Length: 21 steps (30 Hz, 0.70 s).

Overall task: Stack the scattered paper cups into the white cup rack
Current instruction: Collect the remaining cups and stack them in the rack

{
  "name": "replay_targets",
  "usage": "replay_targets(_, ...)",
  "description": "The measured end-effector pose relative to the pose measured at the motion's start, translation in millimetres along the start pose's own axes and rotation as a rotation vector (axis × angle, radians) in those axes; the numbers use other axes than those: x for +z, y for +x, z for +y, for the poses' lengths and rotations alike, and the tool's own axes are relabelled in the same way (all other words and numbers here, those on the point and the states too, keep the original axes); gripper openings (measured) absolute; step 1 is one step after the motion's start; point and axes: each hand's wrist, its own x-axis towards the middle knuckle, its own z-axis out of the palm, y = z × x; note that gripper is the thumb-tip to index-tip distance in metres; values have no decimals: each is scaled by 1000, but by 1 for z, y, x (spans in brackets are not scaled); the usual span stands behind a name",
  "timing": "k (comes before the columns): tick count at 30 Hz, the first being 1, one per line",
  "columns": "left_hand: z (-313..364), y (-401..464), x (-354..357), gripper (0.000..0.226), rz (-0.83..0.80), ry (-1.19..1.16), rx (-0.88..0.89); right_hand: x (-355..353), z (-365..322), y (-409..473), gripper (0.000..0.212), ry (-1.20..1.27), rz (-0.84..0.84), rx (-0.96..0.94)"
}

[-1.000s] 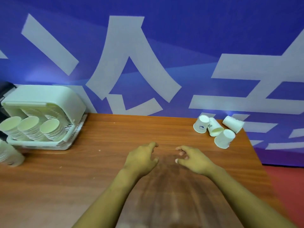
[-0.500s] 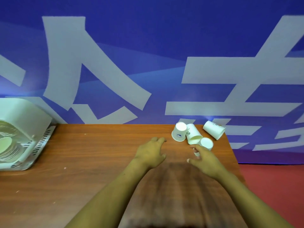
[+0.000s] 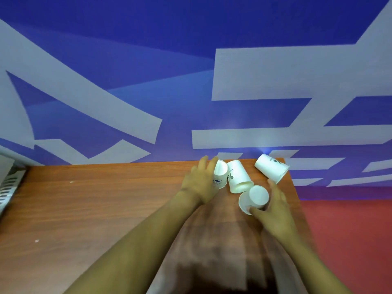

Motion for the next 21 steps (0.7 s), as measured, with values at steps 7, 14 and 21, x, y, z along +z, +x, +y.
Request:
replay_targets(7, 2, 31, 20, 77, -31, 79, -1, 12, 20, 11, 92, 60, -24, 0)
replay_targets(14, 4, 42, 22, 62, -40, 108, -14, 12, 20, 14, 62, 71, -18, 9)
replay_targets(21, -9, 24, 13, 66, -9, 65, -50, 6, 15, 5, 58, 106, -21, 23)
